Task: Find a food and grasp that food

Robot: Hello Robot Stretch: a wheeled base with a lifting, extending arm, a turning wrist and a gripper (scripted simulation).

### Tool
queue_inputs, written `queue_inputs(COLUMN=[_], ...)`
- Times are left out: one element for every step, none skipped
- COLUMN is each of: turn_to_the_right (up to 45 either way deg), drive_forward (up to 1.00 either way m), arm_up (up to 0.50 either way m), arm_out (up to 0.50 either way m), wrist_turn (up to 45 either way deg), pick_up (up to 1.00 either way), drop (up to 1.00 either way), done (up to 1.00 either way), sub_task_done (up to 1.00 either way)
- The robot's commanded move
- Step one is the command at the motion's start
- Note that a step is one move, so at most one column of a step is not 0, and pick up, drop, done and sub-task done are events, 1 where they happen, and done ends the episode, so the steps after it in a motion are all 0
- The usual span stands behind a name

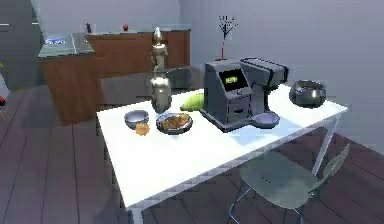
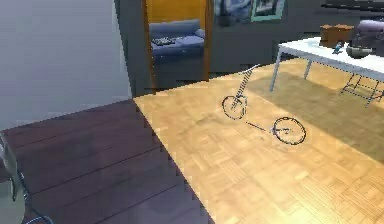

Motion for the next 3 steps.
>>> queue_inputs(turn_to_the_right=[-45.0, -42.0, 0.0], drive_forward=[0.00, 0.00, 0.15], arm_up=[0.00, 0.00, 0.00], arm_out=[0.00, 0.00, 0.00], wrist_turn=[0.0, 0.0, 0.0], pick_up=[0.00, 0.00, 0.00], drop=[0.00, 0.00, 0.00], done=[0.00, 0.00, 0.00], sub_task_done=[0.00, 0.00, 0.00])
